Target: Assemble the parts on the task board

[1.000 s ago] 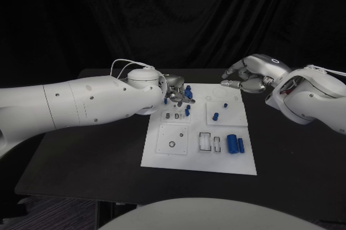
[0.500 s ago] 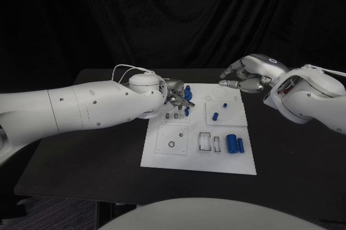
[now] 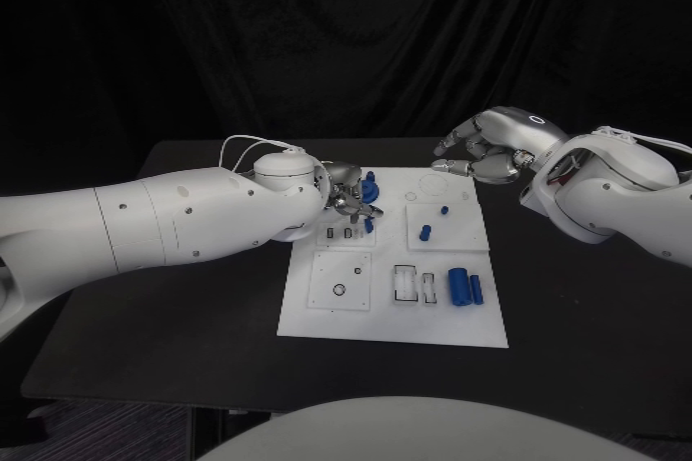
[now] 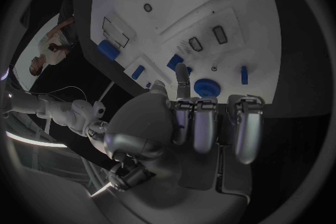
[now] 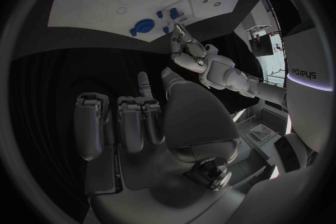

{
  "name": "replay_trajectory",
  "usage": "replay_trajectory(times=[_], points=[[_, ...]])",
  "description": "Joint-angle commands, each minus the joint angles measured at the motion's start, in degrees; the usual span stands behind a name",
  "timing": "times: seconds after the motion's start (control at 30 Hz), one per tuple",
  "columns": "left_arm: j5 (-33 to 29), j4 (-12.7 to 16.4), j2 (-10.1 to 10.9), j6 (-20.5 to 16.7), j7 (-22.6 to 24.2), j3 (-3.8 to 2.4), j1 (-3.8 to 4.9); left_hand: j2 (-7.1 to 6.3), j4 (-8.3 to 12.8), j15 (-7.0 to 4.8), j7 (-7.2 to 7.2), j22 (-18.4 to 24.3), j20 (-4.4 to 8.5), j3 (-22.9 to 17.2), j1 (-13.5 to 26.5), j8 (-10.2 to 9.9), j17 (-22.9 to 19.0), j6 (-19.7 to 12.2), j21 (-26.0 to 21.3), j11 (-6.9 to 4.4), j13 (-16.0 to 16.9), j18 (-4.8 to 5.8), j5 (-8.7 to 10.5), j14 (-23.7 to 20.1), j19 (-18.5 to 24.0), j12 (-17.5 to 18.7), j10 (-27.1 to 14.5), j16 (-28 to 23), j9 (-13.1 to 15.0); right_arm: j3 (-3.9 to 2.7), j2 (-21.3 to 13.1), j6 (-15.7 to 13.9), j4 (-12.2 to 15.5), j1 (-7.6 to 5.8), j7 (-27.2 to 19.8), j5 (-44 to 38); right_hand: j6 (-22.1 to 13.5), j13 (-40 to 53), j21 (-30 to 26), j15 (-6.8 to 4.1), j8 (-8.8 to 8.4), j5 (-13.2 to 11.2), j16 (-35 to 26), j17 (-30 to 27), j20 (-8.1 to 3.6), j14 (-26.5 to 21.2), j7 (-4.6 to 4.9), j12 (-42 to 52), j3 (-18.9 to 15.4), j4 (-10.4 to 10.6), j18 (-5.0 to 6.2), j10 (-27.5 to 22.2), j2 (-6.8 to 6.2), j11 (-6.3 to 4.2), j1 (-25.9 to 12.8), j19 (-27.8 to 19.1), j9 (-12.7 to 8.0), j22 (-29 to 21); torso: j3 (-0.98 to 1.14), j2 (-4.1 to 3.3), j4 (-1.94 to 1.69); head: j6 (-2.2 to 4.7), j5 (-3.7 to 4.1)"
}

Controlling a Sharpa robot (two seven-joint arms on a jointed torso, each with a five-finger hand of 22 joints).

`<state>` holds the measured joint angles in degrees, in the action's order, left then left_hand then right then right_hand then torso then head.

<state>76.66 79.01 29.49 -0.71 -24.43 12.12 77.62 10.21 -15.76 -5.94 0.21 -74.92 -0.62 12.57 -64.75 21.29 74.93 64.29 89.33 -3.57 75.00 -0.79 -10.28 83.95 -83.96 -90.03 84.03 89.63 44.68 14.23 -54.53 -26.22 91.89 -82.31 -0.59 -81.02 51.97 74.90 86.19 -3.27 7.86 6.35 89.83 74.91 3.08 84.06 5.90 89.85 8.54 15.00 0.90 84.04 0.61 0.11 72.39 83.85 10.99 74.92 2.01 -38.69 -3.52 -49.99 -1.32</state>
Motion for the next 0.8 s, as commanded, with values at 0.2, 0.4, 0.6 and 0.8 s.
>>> replay_trajectory(times=[0.2,0.4,0.6,0.8], points=[[0.2,-0.7,-0.6,0.4,1.4,-0.04,-0.49,0.24,-0.2,-0.04,0.08,-14.4,0.09,-0.4,0.0,-0.6,15.1,0.5,0.3,0.11,15.0,0.58,0.19,6.1,-5.5,0.0,6.0,0.4,0.0,-0.04,0.1,-0.1,-0.1,0.19,0.4,0.0,0.3,15.1,-0.2,0.37,-0.25,0.2,0.2,15.1,0.36,5.9,0.05,0.2,0.1,-0.3,0.21,6.0,0.14,0.51,0.5,3.9,-0.1,13.6,0.08,-0.09,-0.01,-0.01,0.02],[0.2,-1.1,-0.8,0.4,1.1,-0.04,-0.94,0.41,-0.1,-0.02,0.11,-14.3,0.07,-0.7,-0.2,-1.0,15.1,0.4,0.2,0.13,15.0,0.55,-0.23,6.1,-5.4,0.0,6.0,0.4,0.0,-0.04,0.0,-0.4,-0.1,0.2,0.3,0.0,0.2,15.1,-0.4,0.38,-0.37,0.3,0.2,15.1,0.37,5.9,0.03,0.2,0.1,-0.4,0.25,6.0,0.11,0.51,0.7,3.8,-0.1,13.6,0.06,-0.08,0.11,-0.01,-0.33],[0.2,-1.4,-1.0,0.3,1.1,-0.04,-1.34,0.44,0.0,-0.01,0.12,-14.1,0.07,-0.9,-0.3,-1.2,15.1,0.4,0.1,0.14,15.0,0.51,-0.39,6.1,-5.3,0.0,6.0,0.4,0.0,-0.04,0.2,-0.3,-0.1,0.2,0.3,0.0,0.2,15.1,-0.4,0.38,-0.42,0.4,0.2,15.1,0.37,5.9,0.03,0.2,0.2,-0.4,0.26,6.0,0.11,0.5,0.7,3.8,-0.1,13.5,0.03,-0.03,0.13,-0.01,0.2],[0.2,-1.6,-1.3,0.3,1.3,-0.04,-1.64,0.49,0.1,0.01,0.17,-14.0,0.05,-1.1,-0.5,-1.5,15.1,0.3,0.1,0.17,15.0,0.46,-0.55,6.1,-5.2,0.0,6.0,0.4,0.0,-0.04,0.4,-0.2,-0.2,0.21,0.2,0.0,0.1,15.1,-0.4,0.38,-0.48,0.5,0.2,15.1,0.37,5.9,0.04,0.2,0.2,-0.5,0.26,6.0,0.11,0.5,0.8,3.8,-0.2,13.5,-0.01,-0.03,0.17,-0.01,0.57]])
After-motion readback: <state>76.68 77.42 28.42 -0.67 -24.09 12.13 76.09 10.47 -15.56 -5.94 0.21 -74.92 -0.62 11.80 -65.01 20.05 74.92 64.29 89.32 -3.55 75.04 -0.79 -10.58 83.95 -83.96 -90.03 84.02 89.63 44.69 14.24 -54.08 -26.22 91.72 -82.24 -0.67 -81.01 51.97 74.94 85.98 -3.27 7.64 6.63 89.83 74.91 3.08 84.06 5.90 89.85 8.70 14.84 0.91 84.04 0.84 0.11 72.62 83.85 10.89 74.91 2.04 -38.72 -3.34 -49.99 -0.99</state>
